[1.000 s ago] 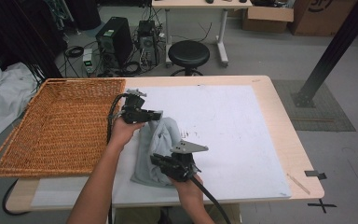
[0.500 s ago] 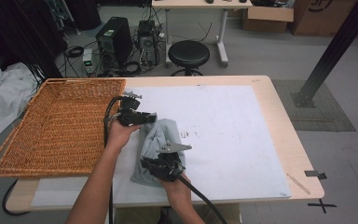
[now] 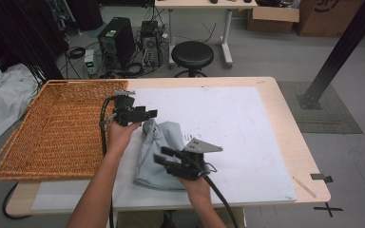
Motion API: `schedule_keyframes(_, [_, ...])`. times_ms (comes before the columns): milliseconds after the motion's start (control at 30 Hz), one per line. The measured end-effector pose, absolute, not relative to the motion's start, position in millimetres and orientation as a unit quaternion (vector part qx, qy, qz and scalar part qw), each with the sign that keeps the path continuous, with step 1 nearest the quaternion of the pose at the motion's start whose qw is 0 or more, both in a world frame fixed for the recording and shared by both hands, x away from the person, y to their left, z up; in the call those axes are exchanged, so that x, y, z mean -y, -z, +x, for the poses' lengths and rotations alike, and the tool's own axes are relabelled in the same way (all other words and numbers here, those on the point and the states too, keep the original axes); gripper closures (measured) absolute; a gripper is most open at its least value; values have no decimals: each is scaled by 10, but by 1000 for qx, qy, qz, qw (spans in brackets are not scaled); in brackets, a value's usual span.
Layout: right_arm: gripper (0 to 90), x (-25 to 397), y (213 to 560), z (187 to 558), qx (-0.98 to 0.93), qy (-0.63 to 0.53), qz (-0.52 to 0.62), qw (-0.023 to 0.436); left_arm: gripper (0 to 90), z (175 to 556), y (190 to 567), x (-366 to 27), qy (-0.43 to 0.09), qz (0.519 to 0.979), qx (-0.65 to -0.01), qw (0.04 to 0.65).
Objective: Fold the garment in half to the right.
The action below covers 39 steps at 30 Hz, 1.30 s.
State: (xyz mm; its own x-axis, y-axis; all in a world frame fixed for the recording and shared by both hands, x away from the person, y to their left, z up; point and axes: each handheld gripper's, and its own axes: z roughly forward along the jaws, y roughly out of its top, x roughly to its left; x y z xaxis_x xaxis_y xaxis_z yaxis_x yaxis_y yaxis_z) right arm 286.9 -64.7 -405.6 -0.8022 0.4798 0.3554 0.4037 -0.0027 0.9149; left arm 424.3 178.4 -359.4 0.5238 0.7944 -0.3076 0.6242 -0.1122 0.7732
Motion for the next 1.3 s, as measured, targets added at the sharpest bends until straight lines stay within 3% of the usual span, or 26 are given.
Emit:
schedule_keyframes(267, [516, 1465, 4050, 2996, -683, -624, 368, 100, 333, 4175, 3537, -1780, -93, 731, -474, 482])
schedule_keyframes(467, [422, 1993, 4089, 3079, -673, -612, 389, 148, 289, 4121, 3550, -1732, -101, 730, -469, 487])
schedule_keyframes(867, [374, 2614, 4071, 3410, -673, -594, 411, 158, 279, 3934, 3529, -1659, -124, 724, -473, 487])
schedule_keyframes(1000, [412, 2680, 4059, 3459, -686, -587, 399, 156, 279, 3864, 3536, -1662, -136, 720, -474, 489])
schedule_keyframes(1167, [598, 2666, 4066, 3448, -707, -578, 380, 143, 275, 3800, 3627, -1574, -144, 736, -473, 462])
schedule_keyframes(1300, [607, 2596, 4095, 3421, -711, -575, 381, 139, 239, 3729, 3722, -1448, -172, 753, -471, 426])
